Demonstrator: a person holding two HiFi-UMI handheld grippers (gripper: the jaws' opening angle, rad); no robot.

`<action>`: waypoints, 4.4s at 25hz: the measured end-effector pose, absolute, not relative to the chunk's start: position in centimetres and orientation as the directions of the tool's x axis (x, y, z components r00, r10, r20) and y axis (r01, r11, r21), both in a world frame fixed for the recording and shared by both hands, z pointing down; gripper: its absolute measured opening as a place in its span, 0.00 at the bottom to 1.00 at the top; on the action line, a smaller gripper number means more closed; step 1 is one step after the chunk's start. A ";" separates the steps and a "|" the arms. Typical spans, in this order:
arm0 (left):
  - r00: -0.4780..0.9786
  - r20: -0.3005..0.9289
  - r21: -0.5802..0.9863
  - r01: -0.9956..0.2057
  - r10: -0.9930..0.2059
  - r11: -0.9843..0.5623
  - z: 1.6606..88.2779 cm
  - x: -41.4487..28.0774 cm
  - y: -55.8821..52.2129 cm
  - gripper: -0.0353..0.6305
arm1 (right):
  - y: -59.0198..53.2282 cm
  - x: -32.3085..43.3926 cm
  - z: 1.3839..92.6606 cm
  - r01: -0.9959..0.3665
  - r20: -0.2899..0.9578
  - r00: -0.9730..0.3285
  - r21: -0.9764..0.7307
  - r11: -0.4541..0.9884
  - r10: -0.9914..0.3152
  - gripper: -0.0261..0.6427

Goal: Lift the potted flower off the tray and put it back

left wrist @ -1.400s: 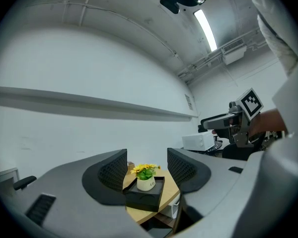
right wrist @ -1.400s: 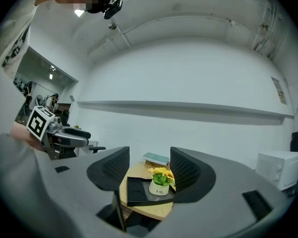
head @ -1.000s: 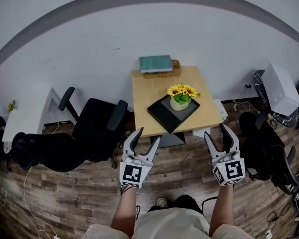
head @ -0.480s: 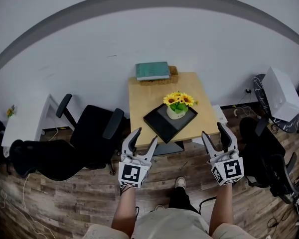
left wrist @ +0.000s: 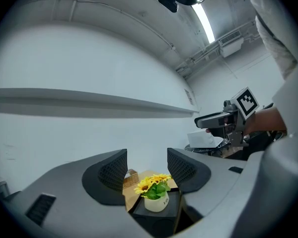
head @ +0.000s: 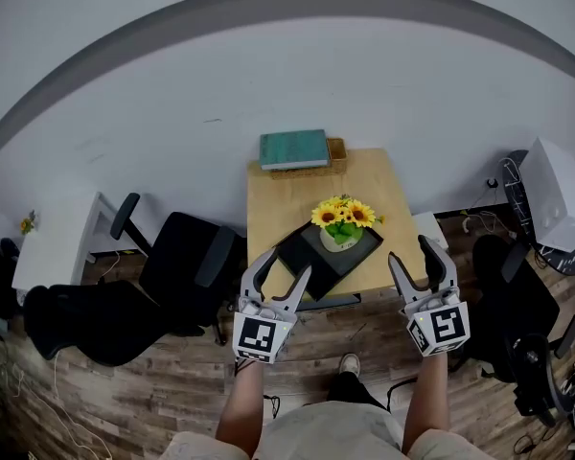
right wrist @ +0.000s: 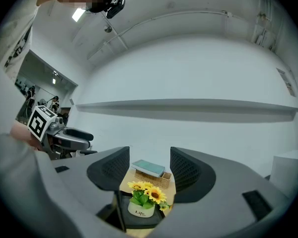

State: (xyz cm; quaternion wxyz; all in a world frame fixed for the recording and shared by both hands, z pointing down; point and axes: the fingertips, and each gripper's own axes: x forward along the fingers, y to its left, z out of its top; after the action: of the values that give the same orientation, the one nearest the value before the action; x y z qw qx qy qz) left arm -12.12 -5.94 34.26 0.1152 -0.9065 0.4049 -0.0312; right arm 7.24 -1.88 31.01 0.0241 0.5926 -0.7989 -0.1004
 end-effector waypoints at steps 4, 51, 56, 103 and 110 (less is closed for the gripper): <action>0.665 -0.015 -0.245 -0.726 -0.746 -0.642 34.2 -10.3 -8.2 0.41 | -4.7 9.0 31.1 -0.942 -0.084 -0.308 0.169 0.291 -0.948 0.42; 0.583 0.010 -0.253 -0.785 -0.813 -0.566 36.7 -3.8 -21.8 0.41 | -21.3 15.3 33.8 -0.899 -0.110 -0.435 0.116 0.423 -0.894 0.42; 0.582 0.025 -0.245 -0.785 -0.813 -0.570 37.8 -4.0 -21.7 0.41 | -21.3 15.1 34.8 -0.897 -0.087 -0.437 0.111 0.427 -0.895 0.42; 0.578 0.301 -0.075 -0.778 -0.758 -0.624 55.3 -4.3 -12.0 0.41 | -13.0 10.7 54.6 -0.824 0.323 -0.549 -0.053 0.564 -0.771 0.42; 0.577 0.321 -0.071 -0.776 -0.751 -0.626 56.0 -4.6 -12.3 0.41 | -13.5 10.2 55.3 -0.819 0.338 -0.554 -0.057 0.572 -0.760 0.42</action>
State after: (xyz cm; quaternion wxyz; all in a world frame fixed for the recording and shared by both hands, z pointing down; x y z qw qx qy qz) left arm -4.59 -12.30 55.95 -0.0389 -0.8871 0.4304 -0.1623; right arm 10.16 -13.47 55.32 0.1395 0.4509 -0.8754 0.1043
